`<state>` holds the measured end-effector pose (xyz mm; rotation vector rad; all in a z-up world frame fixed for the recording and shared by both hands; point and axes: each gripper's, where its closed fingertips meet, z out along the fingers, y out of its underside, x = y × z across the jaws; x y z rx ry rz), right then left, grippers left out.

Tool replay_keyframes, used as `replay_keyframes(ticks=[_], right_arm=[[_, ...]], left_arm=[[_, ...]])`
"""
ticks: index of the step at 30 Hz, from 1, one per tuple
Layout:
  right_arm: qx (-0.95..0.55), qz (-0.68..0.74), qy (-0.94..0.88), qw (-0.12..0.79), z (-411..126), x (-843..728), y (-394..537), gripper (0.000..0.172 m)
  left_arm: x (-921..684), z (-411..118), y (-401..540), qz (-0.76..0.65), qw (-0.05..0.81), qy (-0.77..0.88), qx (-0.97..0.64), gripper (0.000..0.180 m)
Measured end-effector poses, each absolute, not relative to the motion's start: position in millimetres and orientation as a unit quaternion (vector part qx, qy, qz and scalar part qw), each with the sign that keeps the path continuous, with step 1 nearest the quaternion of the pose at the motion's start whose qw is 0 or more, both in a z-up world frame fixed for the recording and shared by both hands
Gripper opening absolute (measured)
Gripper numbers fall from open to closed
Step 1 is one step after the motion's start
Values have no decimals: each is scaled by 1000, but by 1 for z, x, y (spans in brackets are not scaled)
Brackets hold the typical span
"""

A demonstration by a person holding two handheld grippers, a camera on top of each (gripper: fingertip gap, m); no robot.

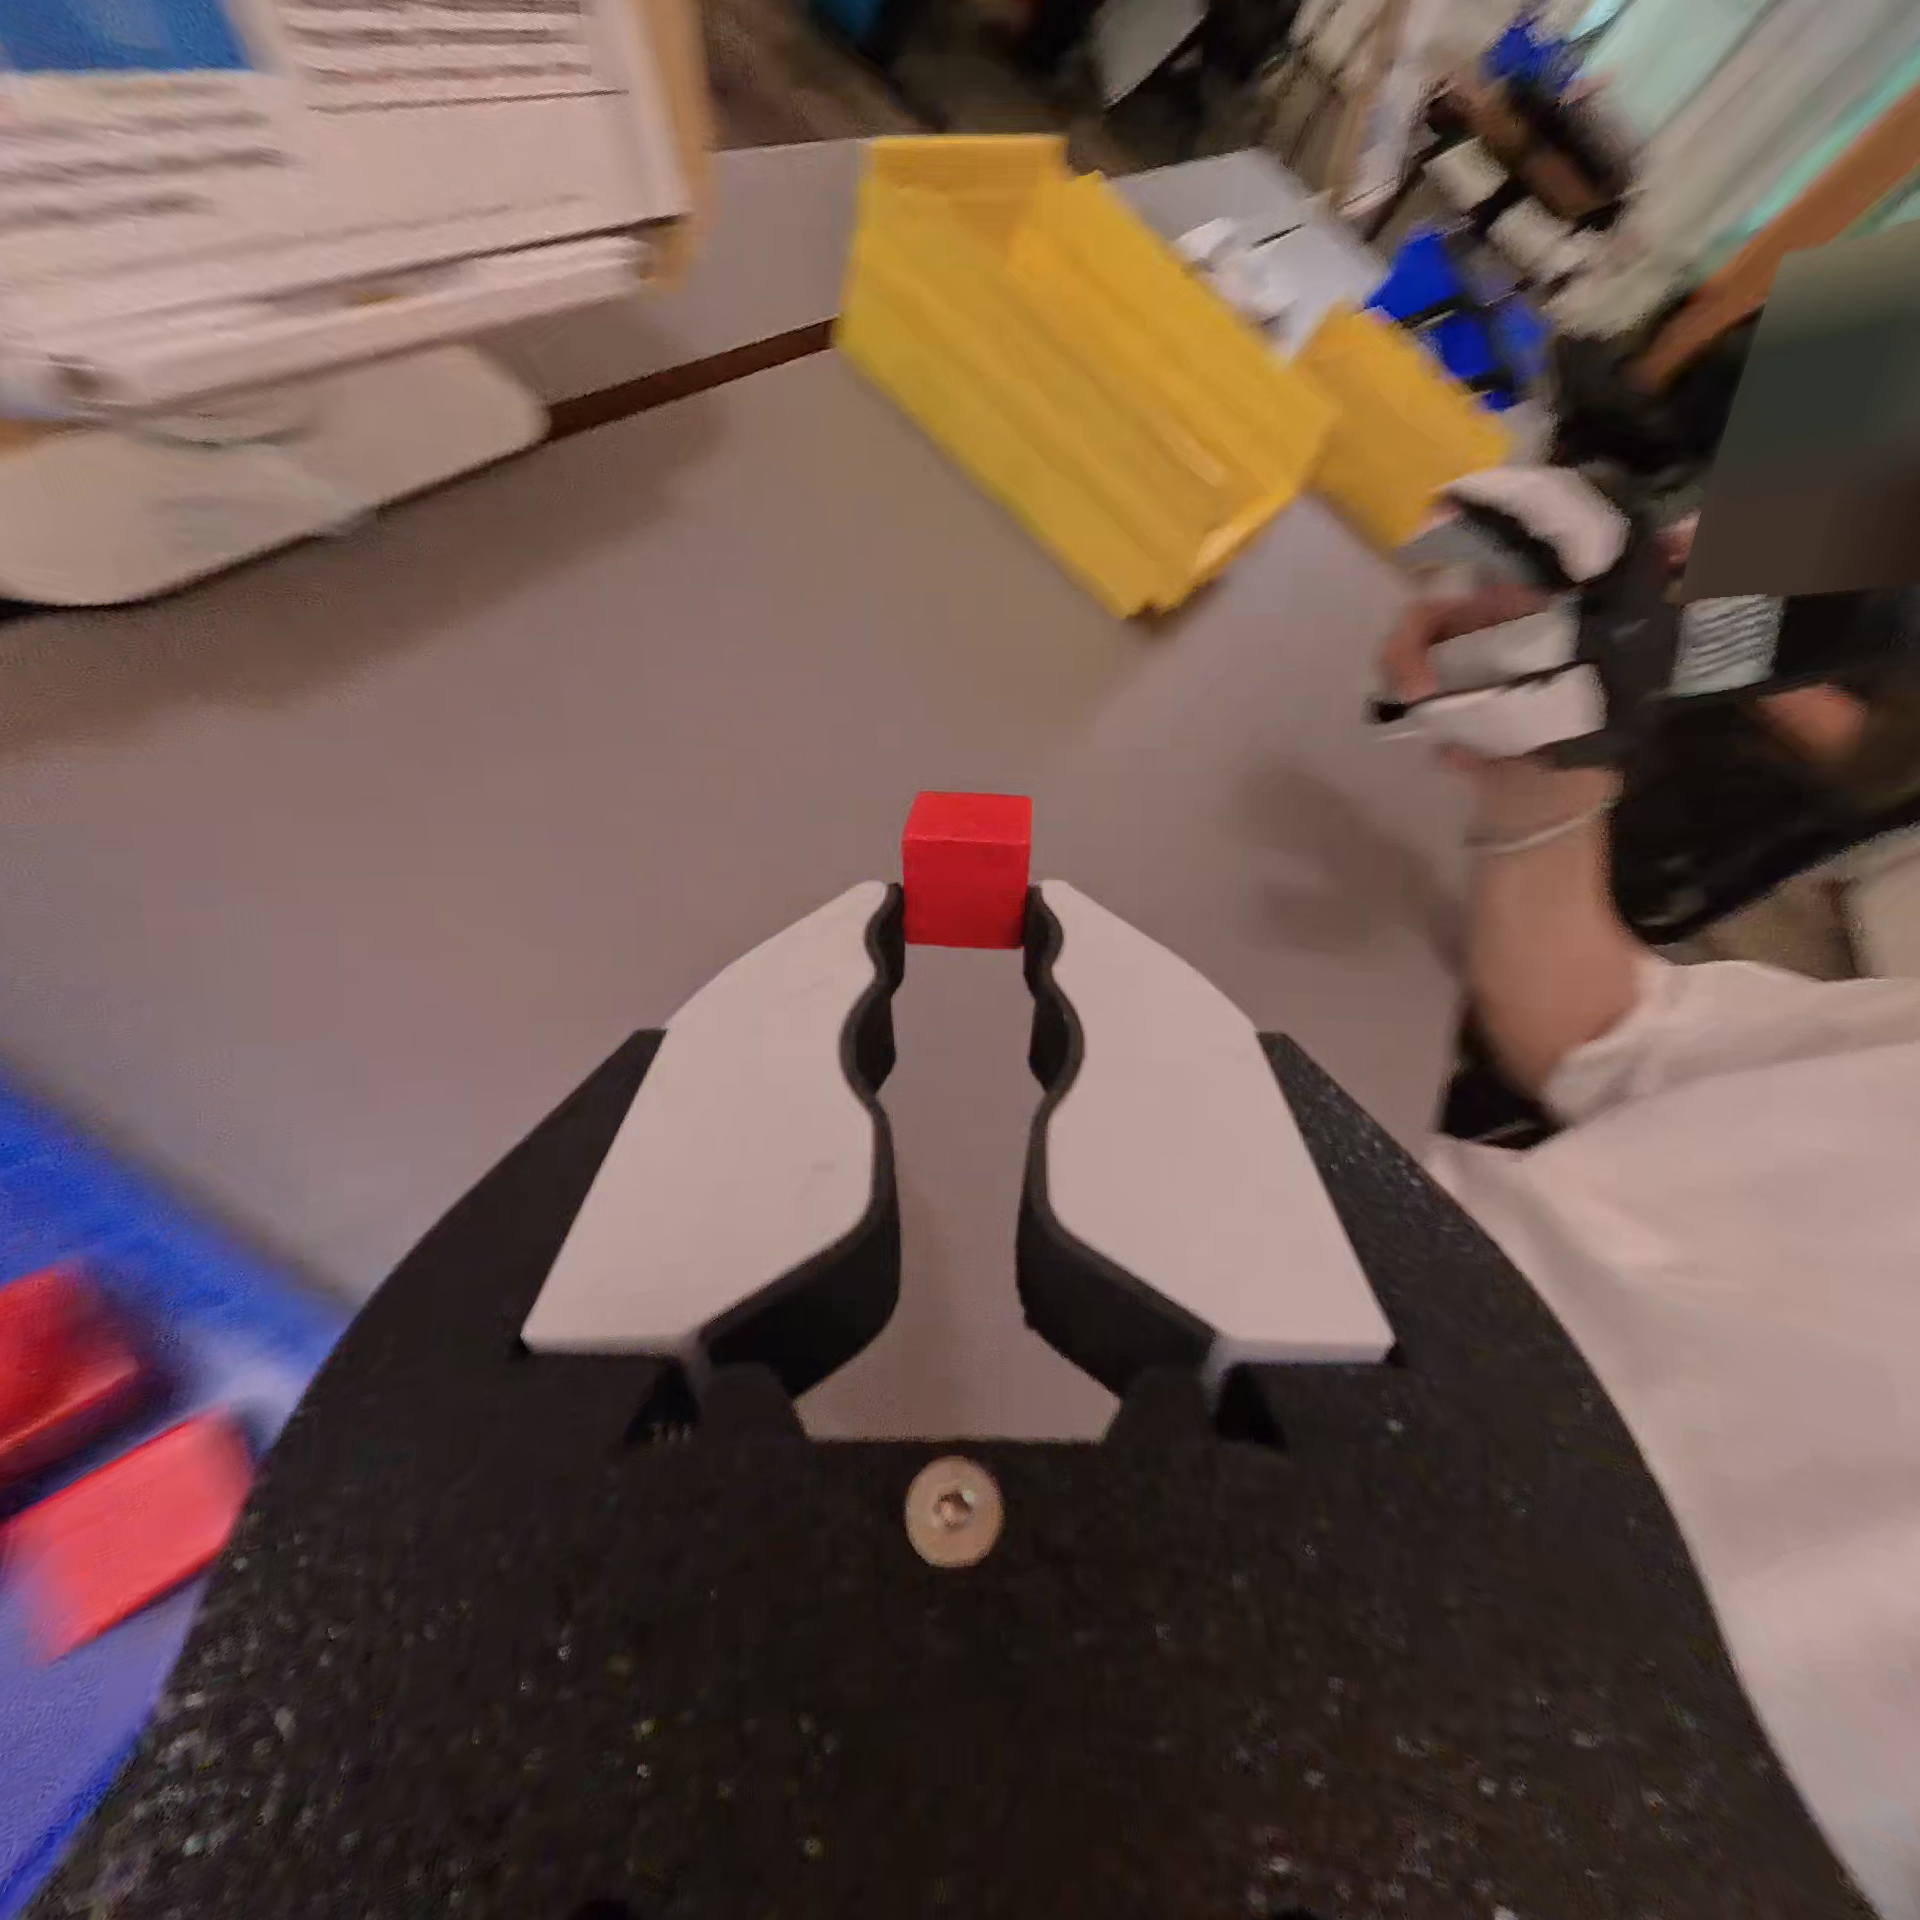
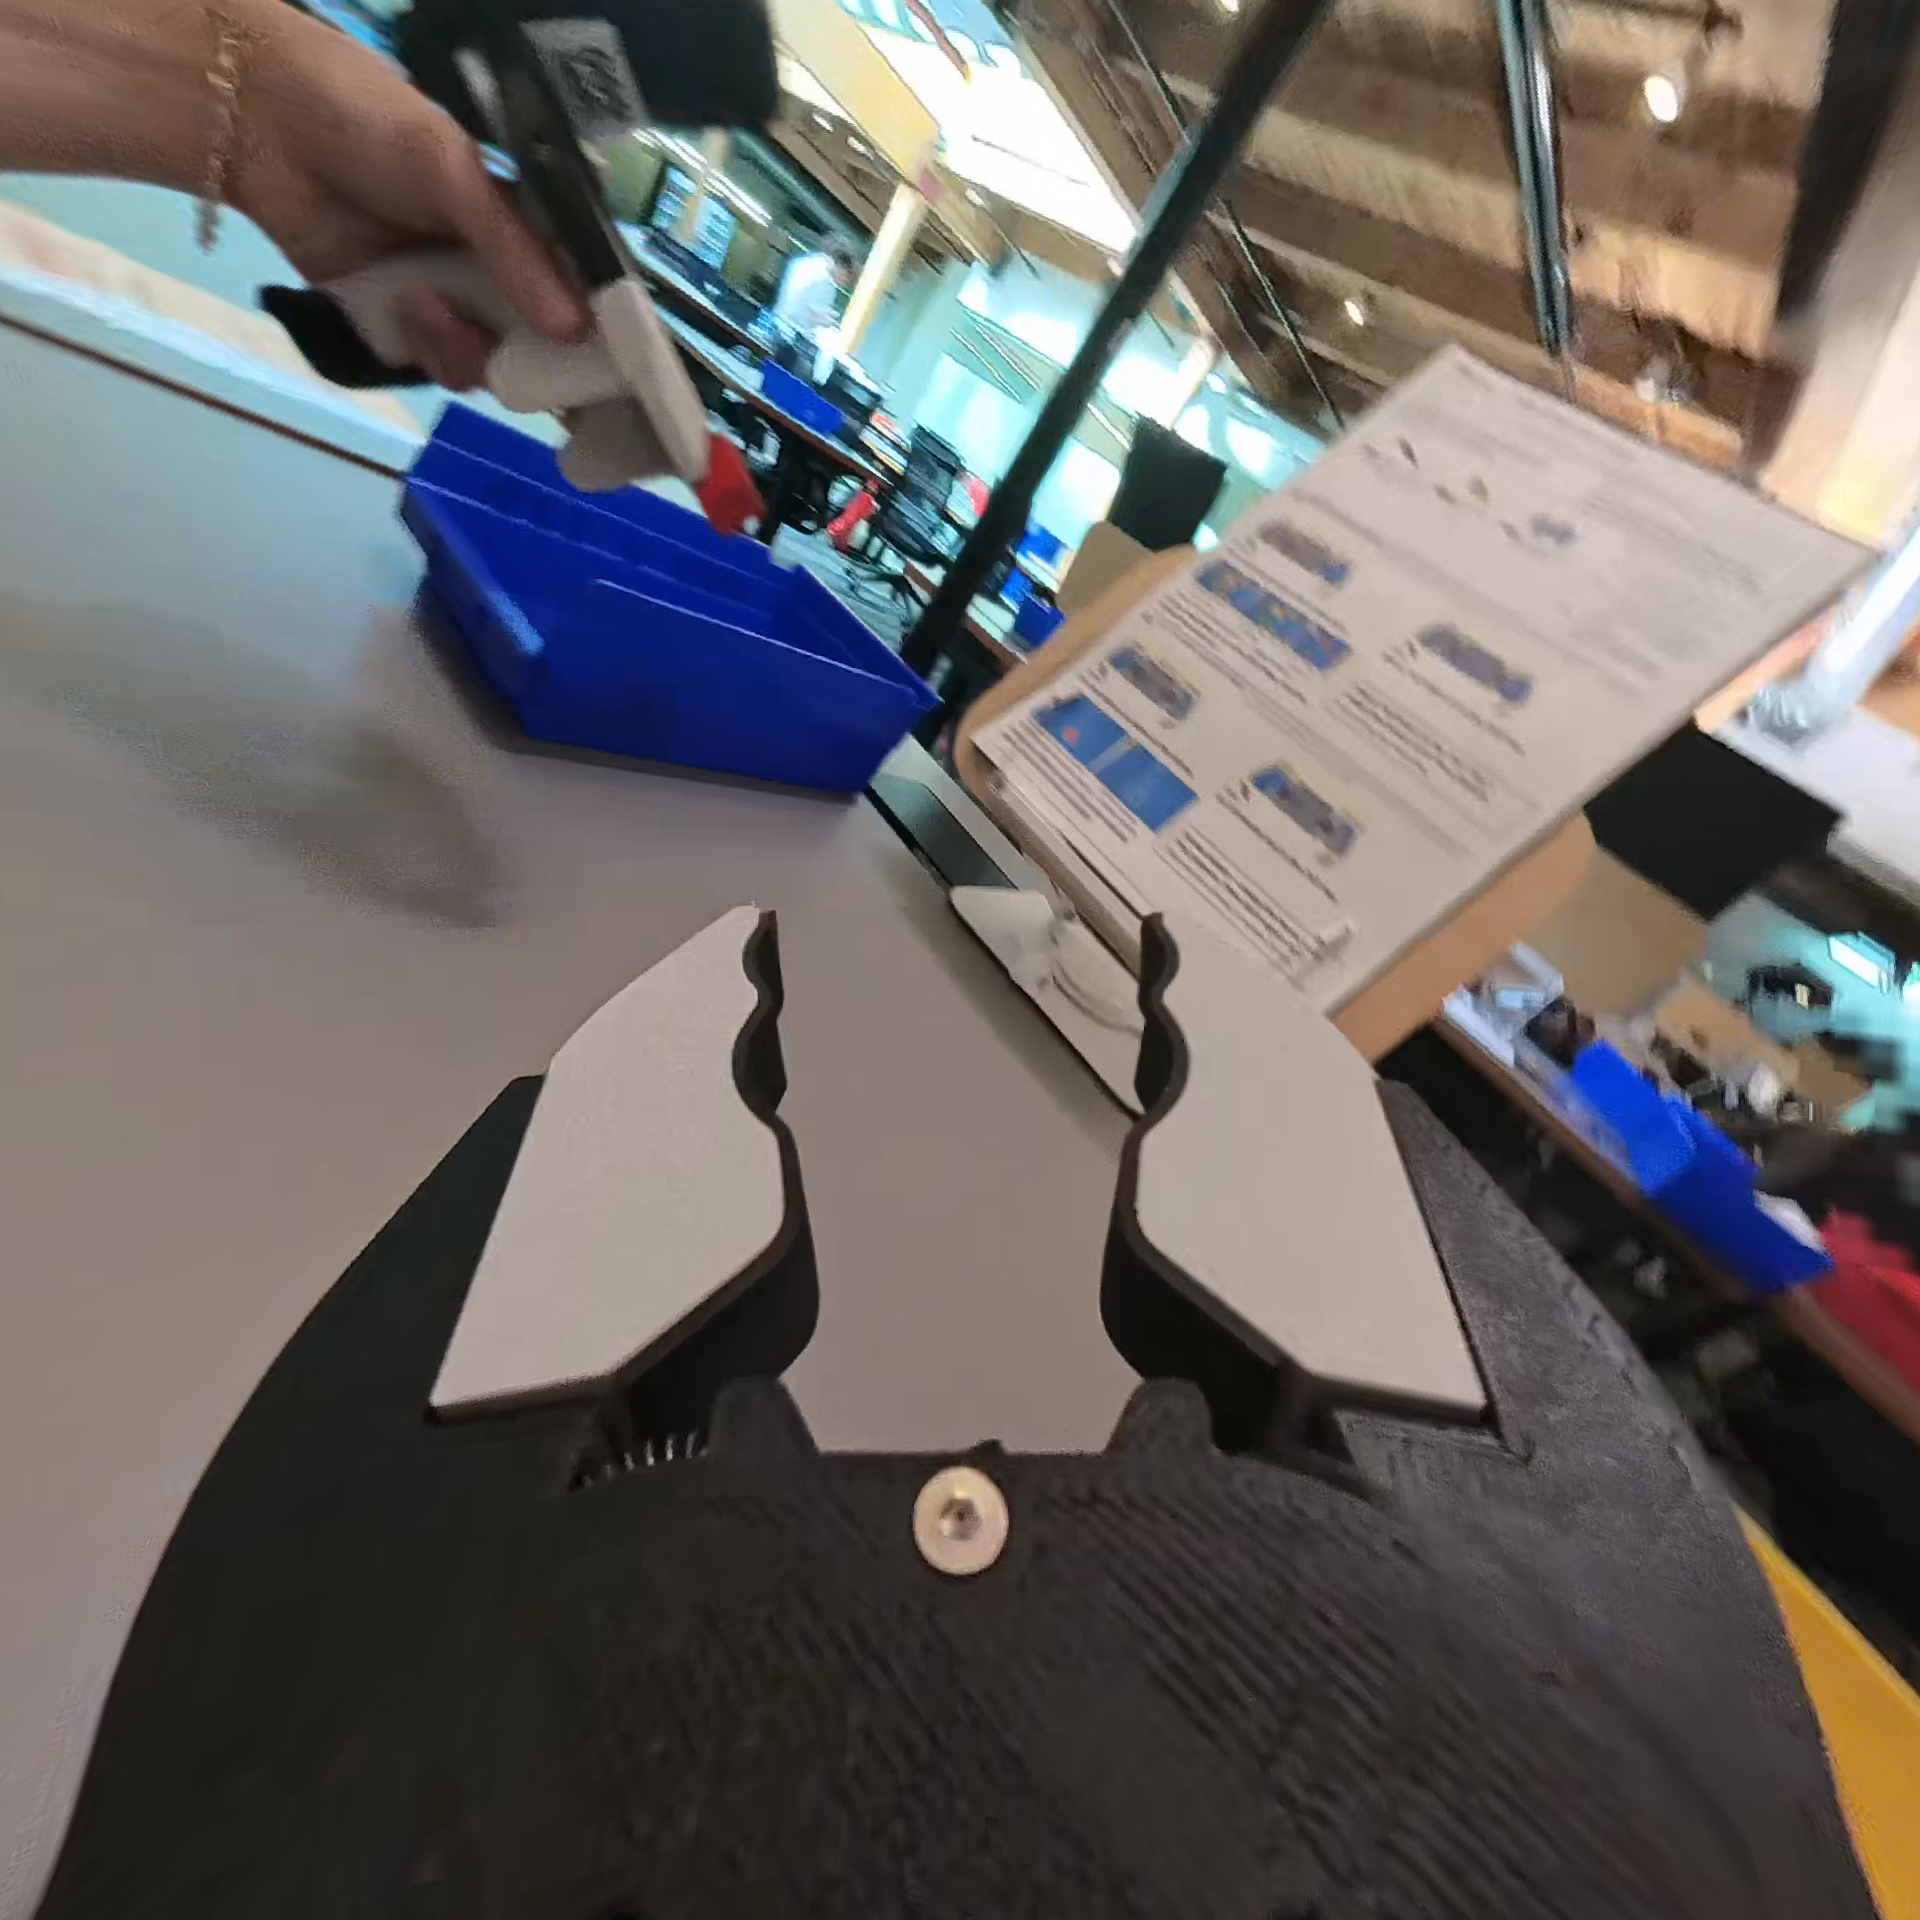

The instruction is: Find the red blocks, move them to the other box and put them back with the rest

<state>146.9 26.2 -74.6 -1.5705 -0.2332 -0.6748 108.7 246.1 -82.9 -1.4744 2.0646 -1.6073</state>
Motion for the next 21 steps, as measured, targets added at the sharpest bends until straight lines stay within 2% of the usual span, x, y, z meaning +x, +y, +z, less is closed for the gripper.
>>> replay_keyframes(ticks=[5,9,13,16,19,21], right_arm=[[-646,-309,-223,662,-75,102,50,58],[-652,-296,-254,650,-87,94,55,58],[-673,-274,-271,632,-100,93,57,46],[-679,-274,-275,623,-107,95,58,22],[-685,-267,-257,628,-105,101,57,22],[-695,-301,-201,621,-100,125,50,22]], left_arm=[[92,-92,124,-634,-99,652,-404,21],[91,-108,72,-649,-183,640,-368,21],[90,-111,49,-663,-227,624,-346,21],[90,-116,41,-659,-236,628,-340,21],[94,-114,42,-673,-241,613,-335,21],[109,-118,48,-685,-209,599,-357,23]])
